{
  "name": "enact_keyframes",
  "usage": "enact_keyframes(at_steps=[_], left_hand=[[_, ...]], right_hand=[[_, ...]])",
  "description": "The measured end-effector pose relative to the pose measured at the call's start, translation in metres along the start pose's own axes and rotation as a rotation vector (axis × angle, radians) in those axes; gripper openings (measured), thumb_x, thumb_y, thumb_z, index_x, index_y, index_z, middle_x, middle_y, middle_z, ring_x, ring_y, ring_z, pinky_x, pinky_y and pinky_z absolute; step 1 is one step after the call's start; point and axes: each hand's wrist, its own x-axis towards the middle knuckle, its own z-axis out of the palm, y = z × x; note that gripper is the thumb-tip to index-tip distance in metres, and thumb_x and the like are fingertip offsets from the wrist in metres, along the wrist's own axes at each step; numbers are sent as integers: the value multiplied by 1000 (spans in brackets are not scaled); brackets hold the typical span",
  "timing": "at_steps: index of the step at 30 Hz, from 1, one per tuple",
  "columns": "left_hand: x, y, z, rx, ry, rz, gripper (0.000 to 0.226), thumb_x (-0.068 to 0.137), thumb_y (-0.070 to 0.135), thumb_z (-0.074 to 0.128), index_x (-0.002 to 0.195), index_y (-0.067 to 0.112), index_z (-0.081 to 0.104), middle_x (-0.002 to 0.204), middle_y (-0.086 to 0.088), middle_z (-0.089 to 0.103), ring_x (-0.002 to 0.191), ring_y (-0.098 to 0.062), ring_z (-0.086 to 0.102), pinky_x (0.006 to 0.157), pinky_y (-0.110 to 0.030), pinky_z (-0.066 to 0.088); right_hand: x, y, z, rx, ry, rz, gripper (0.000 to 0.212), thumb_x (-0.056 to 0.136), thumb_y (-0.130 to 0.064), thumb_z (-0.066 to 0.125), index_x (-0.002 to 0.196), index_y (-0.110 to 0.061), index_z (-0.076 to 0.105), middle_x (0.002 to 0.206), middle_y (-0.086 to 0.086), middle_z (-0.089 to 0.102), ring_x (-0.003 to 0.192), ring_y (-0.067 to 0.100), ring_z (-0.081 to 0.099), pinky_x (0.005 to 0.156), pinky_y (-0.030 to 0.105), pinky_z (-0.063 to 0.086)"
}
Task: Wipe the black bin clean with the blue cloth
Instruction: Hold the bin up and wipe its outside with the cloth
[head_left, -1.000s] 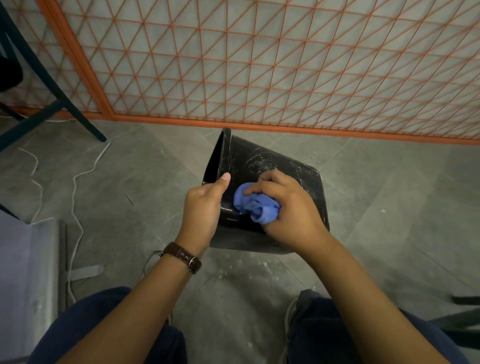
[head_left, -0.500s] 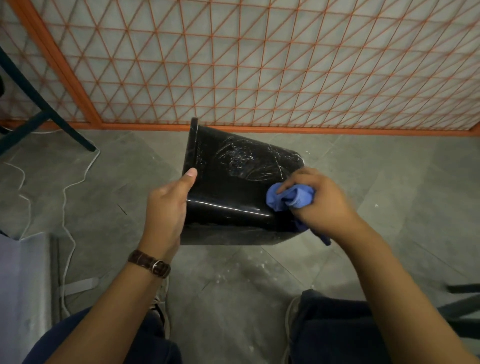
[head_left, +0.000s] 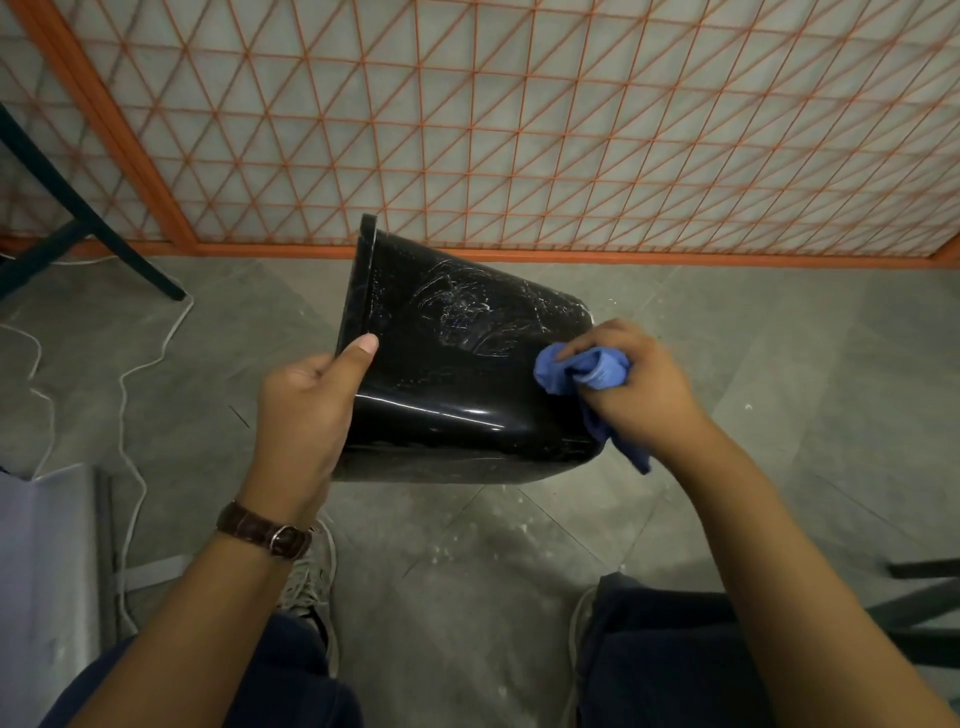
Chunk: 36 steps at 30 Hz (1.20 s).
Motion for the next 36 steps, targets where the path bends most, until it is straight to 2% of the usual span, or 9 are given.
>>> enact_keyframes(at_steps=[5, 11, 15, 18, 20, 25, 29, 32, 36], left_hand=[[-4, 1, 7, -26, -34, -16, 78, 61, 57, 66, 75, -18, 52, 80, -12, 54, 72, -25, 49, 69, -39, 43], [-1, -3, 4, -1, -45, 30, 78, 62, 58, 65, 75, -18, 53, 79, -12, 53, 73, -25, 50, 70, -39, 43], [-6, -1, 9, -15, -68, 55, 70, 69, 51, 67, 66, -16, 49, 71, -10, 50, 67, -24, 47, 66, -35, 41], [-10, 0, 10, 61, -32, 108, 56, 84, 29, 65, 39, 12, 38, 43, 2, 33, 45, -12, 34, 49, -20, 33], [-10, -1, 10, 101, -26, 130, 59, 86, 26, 63, 37, 21, 30, 39, 11, 27, 40, -9, 27, 44, -19, 28], [-8, -1, 10, 42, -59, 110, 55, 86, 30, 63, 55, -11, 43, 52, -18, 42, 56, -24, 40, 58, -33, 36], [-11, 0, 14, 92, -32, 130, 62, 86, 27, 63, 35, 21, 29, 36, 13, 23, 39, -6, 23, 43, -16, 25], [-8, 0, 12, 92, -15, 108, 60, 85, 29, 63, 37, 21, 29, 39, 10, 25, 43, -12, 27, 44, -19, 28], [-10, 3, 15, 64, -42, 89, 54, 86, 30, 63, 46, 4, 36, 51, -6, 34, 51, -20, 33, 53, -27, 32]], right_hand=[[-4, -4, 8, -123, 36, -62, 36, 76, -8, 69, 108, -24, 65, 105, -9, 47, 91, 6, 50, 74, 19, 42], [1, -3, -5, 76, -74, -43, 38, 78, 1, 65, 86, -36, 65, 99, -7, 59, 88, -4, 57, 78, 12, 44], [0, 4, -5, -59, 23, -63, 36, 79, -6, 66, 103, -33, 64, 107, -7, 51, 93, -3, 52, 81, 4, 38], [-7, -1, 12, -31, -65, -133, 39, 74, -16, 66, 111, -28, 63, 108, -6, 49, 94, -10, 49, 82, -2, 33], [-7, -6, 12, 69, -135, -150, 34, 70, -20, 63, 103, -30, 64, 105, -4, 54, 94, -14, 52, 82, 0, 37], [0, 0, 1, 26, 7, -33, 33, 77, -8, 64, 94, -37, 65, 101, -9, 58, 92, 2, 57, 84, 24, 46], [-9, -7, 19, 2, -75, -126, 39, 73, -22, 66, 109, -35, 60, 103, -18, 48, 93, -9, 52, 83, 8, 39], [-8, -11, 17, 103, -166, -186, 30, 66, -35, 59, 96, -39, 62, 101, -17, 55, 95, -12, 54, 82, 4, 38], [-1, 0, 11, 48, 4, -64, 26, 66, -36, 55, 90, -40, 65, 97, -12, 60, 90, 1, 59, 79, 18, 46]])
